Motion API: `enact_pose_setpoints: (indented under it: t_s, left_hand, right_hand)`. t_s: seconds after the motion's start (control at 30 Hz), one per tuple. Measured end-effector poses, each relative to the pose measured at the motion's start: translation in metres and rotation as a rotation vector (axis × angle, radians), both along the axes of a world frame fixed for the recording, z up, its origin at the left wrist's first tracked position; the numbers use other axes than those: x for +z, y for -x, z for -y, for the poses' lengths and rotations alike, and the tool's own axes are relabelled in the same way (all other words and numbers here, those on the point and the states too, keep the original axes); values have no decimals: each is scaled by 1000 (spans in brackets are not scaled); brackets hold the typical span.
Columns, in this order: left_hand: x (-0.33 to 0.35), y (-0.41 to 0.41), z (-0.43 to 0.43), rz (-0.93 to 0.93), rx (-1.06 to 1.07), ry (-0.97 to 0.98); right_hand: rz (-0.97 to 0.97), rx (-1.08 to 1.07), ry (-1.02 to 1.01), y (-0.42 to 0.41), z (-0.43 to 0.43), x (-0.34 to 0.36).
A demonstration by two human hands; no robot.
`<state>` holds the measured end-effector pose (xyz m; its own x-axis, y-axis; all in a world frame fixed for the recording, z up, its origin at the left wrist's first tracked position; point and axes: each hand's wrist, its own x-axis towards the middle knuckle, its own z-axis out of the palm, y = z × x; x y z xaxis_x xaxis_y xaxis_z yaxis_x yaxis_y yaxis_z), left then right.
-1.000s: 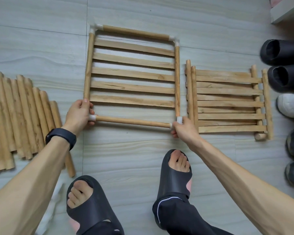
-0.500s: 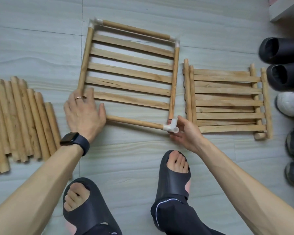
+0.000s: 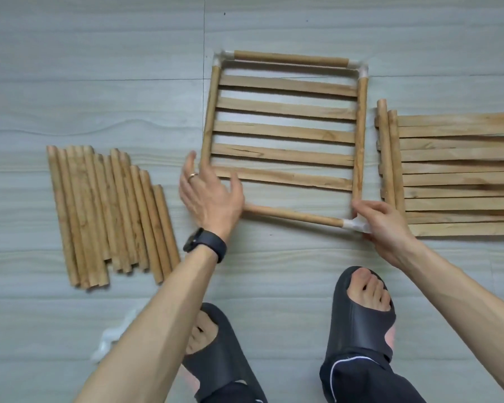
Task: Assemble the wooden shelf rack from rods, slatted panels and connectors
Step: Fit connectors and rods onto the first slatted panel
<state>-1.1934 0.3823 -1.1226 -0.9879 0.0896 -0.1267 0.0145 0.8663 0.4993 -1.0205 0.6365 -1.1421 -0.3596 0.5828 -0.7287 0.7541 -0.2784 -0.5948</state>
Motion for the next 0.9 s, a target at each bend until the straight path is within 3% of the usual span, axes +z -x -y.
enact_pose_setpoints:
  t_s: [0.07,0.13,0.23,0.4,0.6,0.9]
  left_hand:
    - [0,38,28,230,189,-23]
    - [-2,54,47,453,225,-142]
    - [-6,42,59,577,274,-391]
    - [-11,37,64,587,256,-389]
    - [-7,30,65,546,275,-312]
    - [-2,45,57,440,138,-174]
  right_hand:
    - [23,-59,-93,4,3,2]
    - [35,-87,-168,10,8,5]
    - [97,12,-315,18,19,9]
    - [184,206,-441,22,23,19]
    - [198,153,-397,26,32,22]
    - [82,126,-406,25,35,17]
